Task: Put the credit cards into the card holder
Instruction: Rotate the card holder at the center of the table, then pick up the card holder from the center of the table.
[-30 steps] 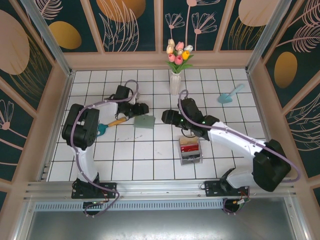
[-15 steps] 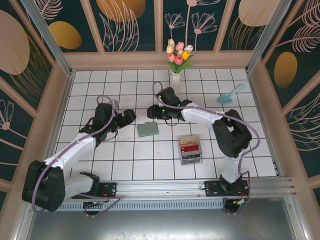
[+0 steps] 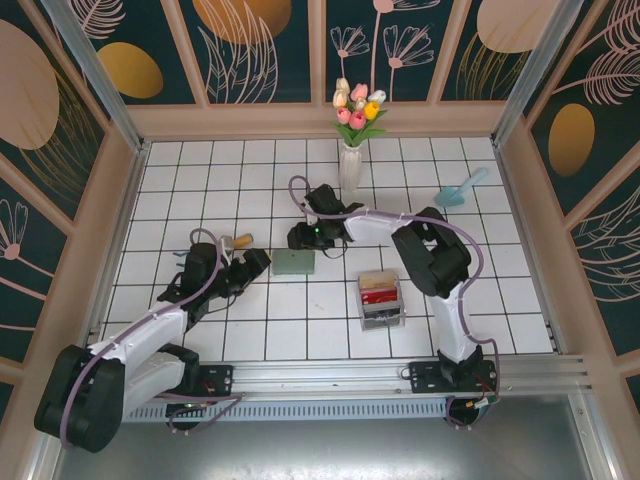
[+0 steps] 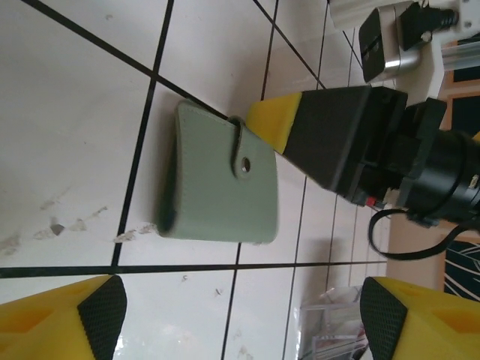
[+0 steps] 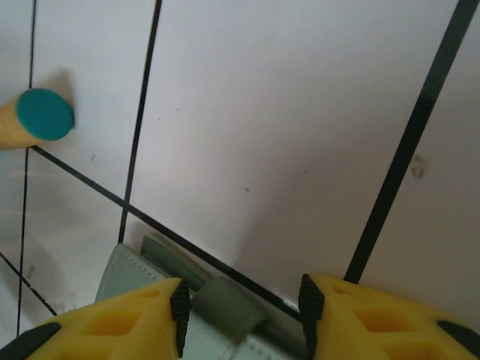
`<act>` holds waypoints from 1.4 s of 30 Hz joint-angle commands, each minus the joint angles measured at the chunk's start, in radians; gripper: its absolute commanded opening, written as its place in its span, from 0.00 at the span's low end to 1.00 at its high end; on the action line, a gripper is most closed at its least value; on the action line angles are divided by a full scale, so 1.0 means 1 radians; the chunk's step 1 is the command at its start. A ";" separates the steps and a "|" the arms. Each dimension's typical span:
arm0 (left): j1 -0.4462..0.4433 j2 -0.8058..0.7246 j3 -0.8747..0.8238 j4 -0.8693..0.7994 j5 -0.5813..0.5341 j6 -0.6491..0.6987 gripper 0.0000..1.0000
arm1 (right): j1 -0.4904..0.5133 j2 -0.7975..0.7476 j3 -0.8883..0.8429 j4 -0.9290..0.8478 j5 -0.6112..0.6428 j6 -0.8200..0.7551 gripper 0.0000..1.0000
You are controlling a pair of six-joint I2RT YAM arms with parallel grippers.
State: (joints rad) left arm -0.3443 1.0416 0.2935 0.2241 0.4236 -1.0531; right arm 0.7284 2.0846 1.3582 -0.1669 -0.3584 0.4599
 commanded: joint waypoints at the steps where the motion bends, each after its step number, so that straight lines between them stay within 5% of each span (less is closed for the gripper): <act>1: -0.001 0.035 0.006 0.094 0.054 -0.042 0.83 | 0.046 -0.108 -0.108 0.000 -0.005 0.053 0.47; 10: -0.002 0.104 0.004 0.092 0.054 -0.038 0.78 | 0.159 -0.288 -0.319 0.074 0.072 0.183 0.43; 24: -0.021 0.365 0.096 0.202 0.073 0.000 0.51 | 0.143 -0.254 -0.311 0.076 0.142 0.214 0.36; 36: -0.033 0.490 0.109 0.239 0.070 0.000 0.53 | 0.141 -0.210 -0.304 0.089 0.120 0.223 0.30; 42: -0.039 0.522 0.112 0.358 0.177 -0.020 0.27 | 0.138 -0.208 -0.298 0.081 0.130 0.223 0.29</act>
State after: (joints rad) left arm -0.3702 1.5520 0.3950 0.4984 0.4984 -1.0710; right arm 0.8688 1.8553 1.0336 -0.0921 -0.2340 0.6693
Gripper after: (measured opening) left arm 0.290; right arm 0.290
